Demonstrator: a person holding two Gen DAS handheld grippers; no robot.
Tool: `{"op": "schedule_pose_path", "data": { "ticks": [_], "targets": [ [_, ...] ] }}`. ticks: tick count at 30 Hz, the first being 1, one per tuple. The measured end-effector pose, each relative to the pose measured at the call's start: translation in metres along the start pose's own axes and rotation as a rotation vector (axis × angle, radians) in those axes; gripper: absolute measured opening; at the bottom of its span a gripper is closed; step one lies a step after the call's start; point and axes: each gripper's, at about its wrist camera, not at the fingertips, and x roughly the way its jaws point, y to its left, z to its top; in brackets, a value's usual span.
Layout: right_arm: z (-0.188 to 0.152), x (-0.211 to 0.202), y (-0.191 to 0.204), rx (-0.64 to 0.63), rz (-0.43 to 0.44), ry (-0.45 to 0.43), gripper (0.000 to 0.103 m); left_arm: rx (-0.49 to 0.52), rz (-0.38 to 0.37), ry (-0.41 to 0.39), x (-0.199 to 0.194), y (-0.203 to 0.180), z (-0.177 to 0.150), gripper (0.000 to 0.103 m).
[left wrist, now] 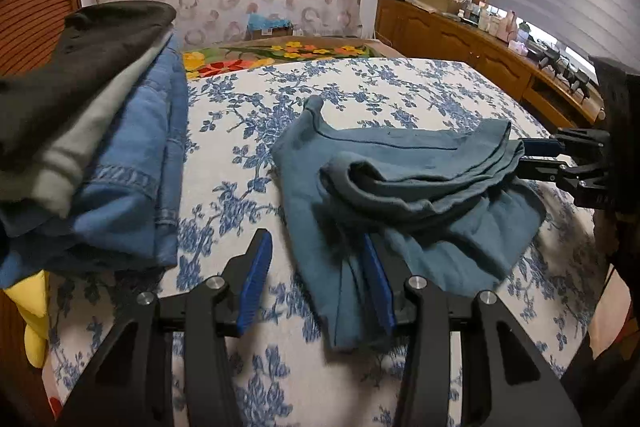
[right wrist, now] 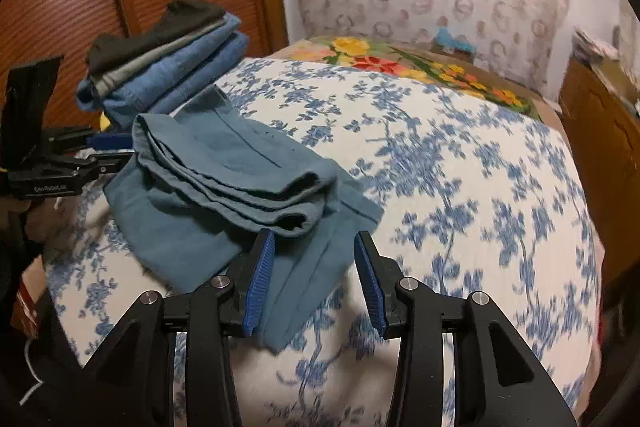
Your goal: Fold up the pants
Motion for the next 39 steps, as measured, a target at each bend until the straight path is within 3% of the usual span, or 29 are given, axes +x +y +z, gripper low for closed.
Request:
{"op": "schedule_pose_path", "data": {
  "ticks": [4,7,8,9,11,14,18,25,28,36,39],
  "targets": [
    [0.012,0.015,-0.001,-0.031,-0.01,0.005,0.041,0.0,0.0,-0.017,0.005,0.001,0.013,0.045],
    [0.019,0.022,-0.006,-0.016,0.036,-0.001,0.041,0.0,-0.005,-0.012,0.013,0.002,0.022,0.045],
    [0.021,0.025,-0.008,-0.012,0.048,0.002,0.037,0.002,-0.005,-0.013,0.014,0.002,0.024,0.045],
    [0.022,0.027,-0.009,-0.009,0.059,0.004,0.024,0.001,-0.005,-0.014,0.015,0.002,0.025,0.045],
    [0.023,0.031,-0.013,0.005,0.092,0.008,0.012,-0.004,0.001,-0.02,0.015,0.004,0.026,0.045],
    [0.026,0.029,-0.018,0.029,0.076,-0.025,0.006,-0.025,0.014,-0.032,0.013,0.007,0.025,0.045],
    [0.033,0.029,-0.023,0.053,-0.021,-0.053,0.006,-0.045,0.028,-0.056,0.005,0.011,0.025,0.045],
    [0.033,0.033,-0.025,0.072,-0.038,-0.043,0.006,-0.043,-0.004,-0.081,-0.005,0.006,0.023,0.045],
    [0.033,0.03,-0.03,0.105,-0.042,-0.041,0.018,-0.032,-0.02,-0.084,-0.004,0.001,0.026,0.045],
    [0.022,0.004,-0.035,0.147,-0.032,-0.06,0.022,-0.041,-0.083,0.016,0.035,0.005,0.047,0.039],
    [0.018,-0.005,-0.036,0.158,-0.036,-0.065,0.023,-0.044,-0.117,0.016,0.041,0.005,0.053,0.026]
  ]
}}
